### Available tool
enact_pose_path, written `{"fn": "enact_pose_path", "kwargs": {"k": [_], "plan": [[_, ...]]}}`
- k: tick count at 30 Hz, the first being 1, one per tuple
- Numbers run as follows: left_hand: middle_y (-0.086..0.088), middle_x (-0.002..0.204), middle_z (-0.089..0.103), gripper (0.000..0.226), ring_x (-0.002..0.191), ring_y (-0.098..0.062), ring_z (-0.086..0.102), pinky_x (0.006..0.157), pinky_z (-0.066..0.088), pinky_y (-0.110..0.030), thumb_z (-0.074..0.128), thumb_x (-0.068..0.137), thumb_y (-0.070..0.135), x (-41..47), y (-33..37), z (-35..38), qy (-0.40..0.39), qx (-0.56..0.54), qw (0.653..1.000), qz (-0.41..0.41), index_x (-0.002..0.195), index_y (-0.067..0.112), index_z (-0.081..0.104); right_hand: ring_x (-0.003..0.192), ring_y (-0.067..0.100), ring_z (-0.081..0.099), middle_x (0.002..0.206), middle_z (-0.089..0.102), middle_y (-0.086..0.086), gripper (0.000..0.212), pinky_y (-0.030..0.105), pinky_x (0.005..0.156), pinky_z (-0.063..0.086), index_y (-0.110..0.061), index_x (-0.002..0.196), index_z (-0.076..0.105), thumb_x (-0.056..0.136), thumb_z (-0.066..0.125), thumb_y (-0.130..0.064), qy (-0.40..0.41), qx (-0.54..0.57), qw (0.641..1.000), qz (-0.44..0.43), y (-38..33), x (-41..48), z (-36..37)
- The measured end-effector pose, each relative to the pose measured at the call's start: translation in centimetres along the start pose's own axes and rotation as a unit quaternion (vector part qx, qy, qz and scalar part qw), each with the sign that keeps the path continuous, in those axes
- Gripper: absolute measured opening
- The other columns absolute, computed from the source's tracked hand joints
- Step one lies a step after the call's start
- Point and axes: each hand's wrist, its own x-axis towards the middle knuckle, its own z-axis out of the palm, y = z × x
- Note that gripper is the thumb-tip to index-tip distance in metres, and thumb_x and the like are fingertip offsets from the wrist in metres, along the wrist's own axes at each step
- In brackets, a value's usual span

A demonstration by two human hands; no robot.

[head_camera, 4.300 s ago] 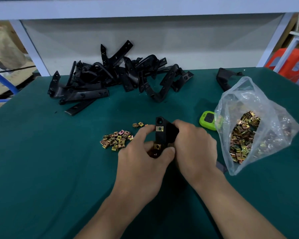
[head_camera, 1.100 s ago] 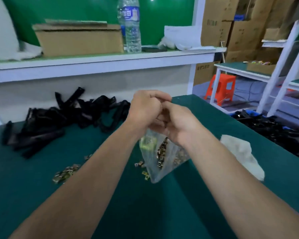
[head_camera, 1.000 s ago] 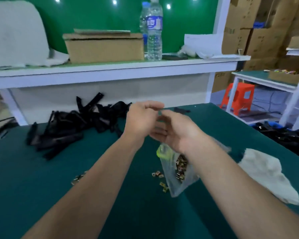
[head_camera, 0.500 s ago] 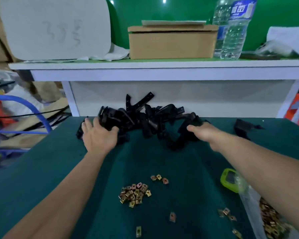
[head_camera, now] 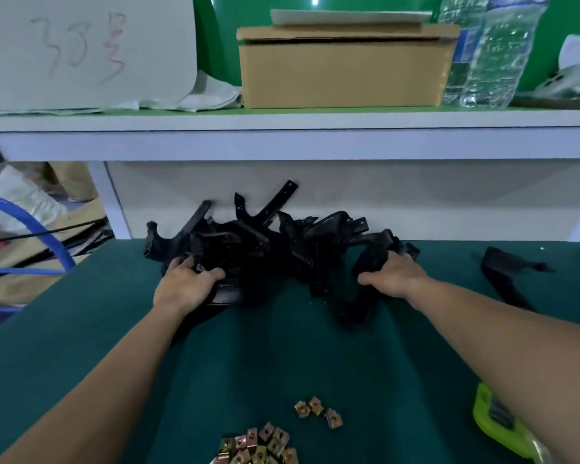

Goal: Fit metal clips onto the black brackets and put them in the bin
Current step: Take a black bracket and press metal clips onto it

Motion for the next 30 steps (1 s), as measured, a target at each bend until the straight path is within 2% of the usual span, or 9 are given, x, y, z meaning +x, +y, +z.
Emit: {"fn": "enact_pose_path", "kwargs": {"k": [4,6,8,14,17,20,25,28,30], "plan": [[0.004,0.167,0.029,0.095,0.150,-0.024,0.032,0.116,0.030,-0.037,0.062,0.066,0.065,-2.0,2.7,2.1,-0.055,-0.057,0.996,0.031,0.153,0.029,0.046,0.152,0.029,0.011,0.166,0.026,0.001,0.038,0.039,0.116,0.031,-0.007,0.124,0.064,0.098,0.059,-0.035,-0.045,-0.119,0.991,-0.039,-2.0,-2.3,1.1],[0.008,0.168,0.026,0.092,0.151,-0.022,0.032,0.117,0.029,-0.035,0.068,0.074,0.061,-3.4,4.1,3.7,-0.077,-0.081,0.993,0.047,0.156,0.029,0.041,0.139,0.023,0.033,0.155,0.038,0.009,0.018,0.033,0.101,0.041,-0.007,0.097,0.059,0.099,0.056,-0.024,-0.052,-0.101,0.993,-0.013,-2.5,-3.8,0.9],[0.009,0.169,0.021,0.090,0.152,-0.020,0.030,0.119,0.029,-0.035,0.068,0.083,0.055,-4.6,5.5,5.3,-0.097,-0.087,0.989,0.067,0.160,0.025,0.033,0.100,0.021,0.055,0.116,0.058,0.011,0.020,0.029,0.073,0.048,-0.008,0.079,0.050,0.096,0.059,-0.012,-0.047,-0.028,0.998,0.006,-2.5,-5.1,0.6],[-0.005,0.146,0.058,0.070,0.130,-0.028,0.055,0.105,0.046,-0.037,0.065,0.091,0.048,-8.9,6.9,5.4,0.010,-0.096,0.993,0.074,0.152,0.021,0.044,0.083,0.034,0.069,0.106,0.060,0.017,0.013,0.047,0.077,0.064,-0.002,0.102,0.062,0.094,0.054,0.004,0.044,0.240,0.966,0.079,-2.5,-9.2,-1.8],[0.008,0.118,0.071,0.046,0.089,0.002,0.065,0.076,0.051,-0.019,0.064,0.093,0.043,-12.9,6.8,3.5,0.043,-0.129,0.984,0.114,0.136,0.028,0.061,0.070,0.030,0.059,0.094,0.059,0.019,0.013,0.037,0.066,0.060,0.002,0.099,0.056,0.094,0.048,0.010,-0.021,0.430,0.897,0.099,-2.3,-12.9,-3.0],[0.013,0.079,0.074,0.016,0.052,0.004,0.058,0.048,0.042,-0.012,0.065,0.096,0.040,-18.3,6.2,2.4,-0.031,-0.233,0.960,0.150,0.106,0.036,0.076,0.056,0.027,0.062,0.081,0.071,0.022,0.020,0.028,0.047,0.052,0.001,0.106,0.063,0.091,0.055,0.012,-0.069,0.516,0.854,0.012,-2.0,-17.9,-2.4],[-0.004,0.099,0.080,0.033,0.092,-0.017,0.075,0.081,0.060,-0.032,0.059,0.091,0.050,-27.3,5.4,2.3,-0.259,-0.426,0.861,0.102,0.102,0.027,0.081,0.048,0.020,0.055,0.066,0.068,0.013,0.010,0.027,0.043,0.042,-0.010,0.086,0.064,0.096,0.064,-0.006,0.084,0.641,0.761,-0.042,-1.6,-22.9,2.0],[0.005,0.081,0.072,0.013,0.079,-0.015,0.067,0.073,0.052,-0.026,0.069,0.094,0.024,-29.9,4.0,3.1,-0.234,-0.401,0.876,0.133,0.083,0.018,0.073,0.050,0.022,0.057,0.067,0.069,0.013,0.011,0.030,0.047,0.045,-0.010,0.086,0.062,0.097,0.061,-0.008,0.158,0.703,0.692,0.025,-0.7,-24.4,4.8],[0.000,0.079,0.076,0.016,0.076,-0.019,0.069,0.073,0.056,-0.029,0.070,0.092,0.008,-30.3,2.9,3.0,-0.205,-0.360,0.900,0.137,0.081,0.018,0.075,0.058,0.024,0.066,0.077,0.073,0.015,0.005,0.034,0.054,0.050,-0.009,0.092,0.063,0.096,0.063,-0.009,0.148,0.713,0.684,0.044,0.2,-25.3,6.5]]}}
